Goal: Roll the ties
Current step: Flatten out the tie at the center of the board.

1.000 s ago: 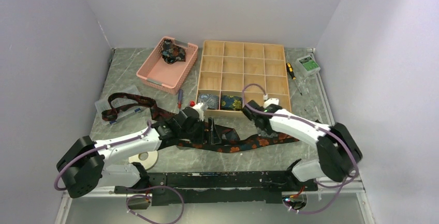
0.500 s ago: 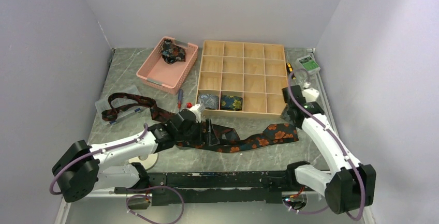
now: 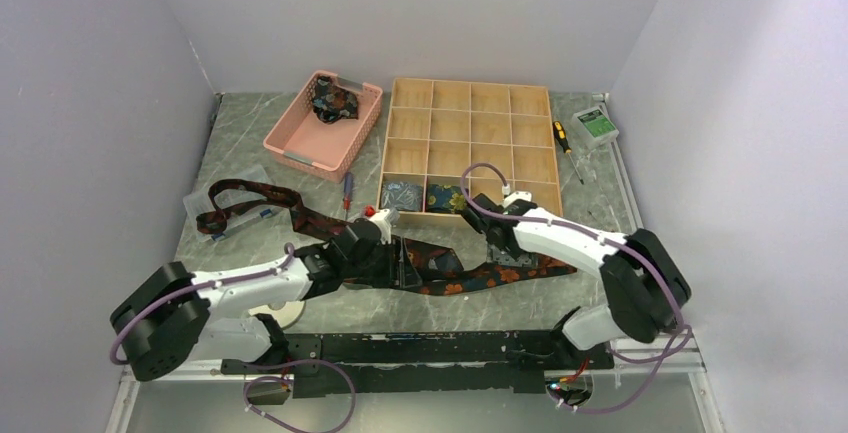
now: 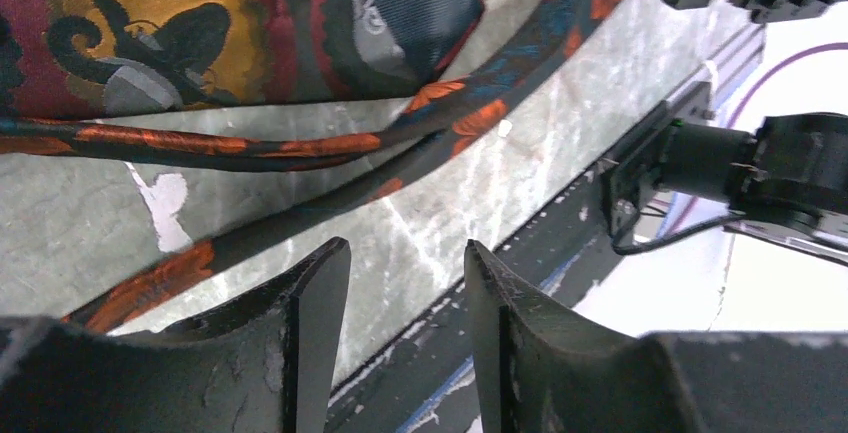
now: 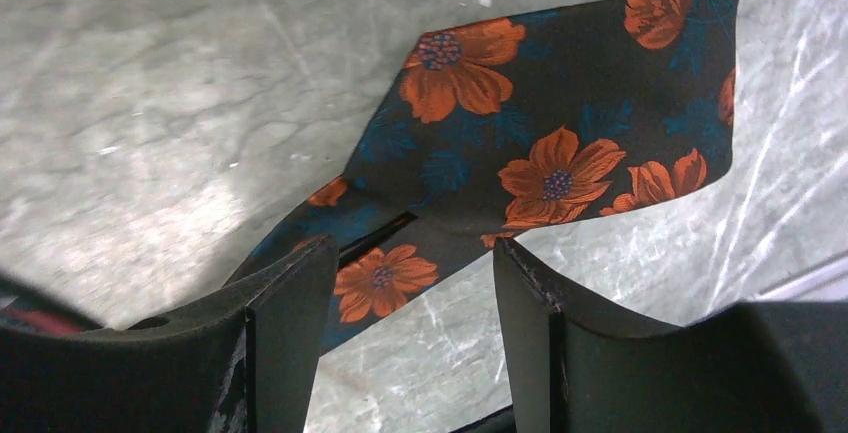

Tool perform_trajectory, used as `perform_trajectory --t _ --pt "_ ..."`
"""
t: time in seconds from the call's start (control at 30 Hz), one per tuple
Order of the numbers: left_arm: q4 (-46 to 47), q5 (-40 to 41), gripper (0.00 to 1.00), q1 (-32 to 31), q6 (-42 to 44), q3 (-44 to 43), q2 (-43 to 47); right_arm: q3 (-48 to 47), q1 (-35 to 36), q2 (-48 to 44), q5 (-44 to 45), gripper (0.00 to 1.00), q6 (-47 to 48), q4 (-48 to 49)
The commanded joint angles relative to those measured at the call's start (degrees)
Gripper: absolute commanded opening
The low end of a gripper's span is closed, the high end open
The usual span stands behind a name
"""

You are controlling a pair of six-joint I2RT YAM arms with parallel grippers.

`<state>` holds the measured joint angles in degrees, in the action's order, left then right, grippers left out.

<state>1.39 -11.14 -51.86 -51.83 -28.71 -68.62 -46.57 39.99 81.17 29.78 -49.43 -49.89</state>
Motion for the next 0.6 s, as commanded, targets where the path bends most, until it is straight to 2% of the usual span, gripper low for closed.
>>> perform_trajectory --t 0.0,0.1,0.27,0.33,0.5,0.57 --pt "2.8 -0.7 0.50 -0.3 1.0 -2.1 -6.0 -1.9 -0.3 4.5 4.6 0.62 -3.7 -3.2" --pt "3.4 -1.0 0.46 -0.2 1.1 -3.2 -10.7 -1.8 -0.6 6.1 4.3 0.63 -4.1 -2.2" --pt "3.8 -0.2 0.34 -0.3 0.5 -3.6 -14.5 -1.7 -2.5 10.1 4.2 0.58 -3.7 -0.5" --pt "3.1 0.4 0.29 -0.2 0.6 -3.5 -14.7 -1.4 -2.8 10.8 4.2 0.50 -4.0 0.3" --pt "2.1 2.4 0.17 -0.2 0.4 -2.9 -13.8 -1.4 -3.1 9.0 5.5 0.23 -4.5 0.2" --pt "1.4 3.4 0.11 -0.2 0.3 -2.8 -14.0 -1.2 -3.2 7.3 6.1 0.15 -4.8 -0.2"
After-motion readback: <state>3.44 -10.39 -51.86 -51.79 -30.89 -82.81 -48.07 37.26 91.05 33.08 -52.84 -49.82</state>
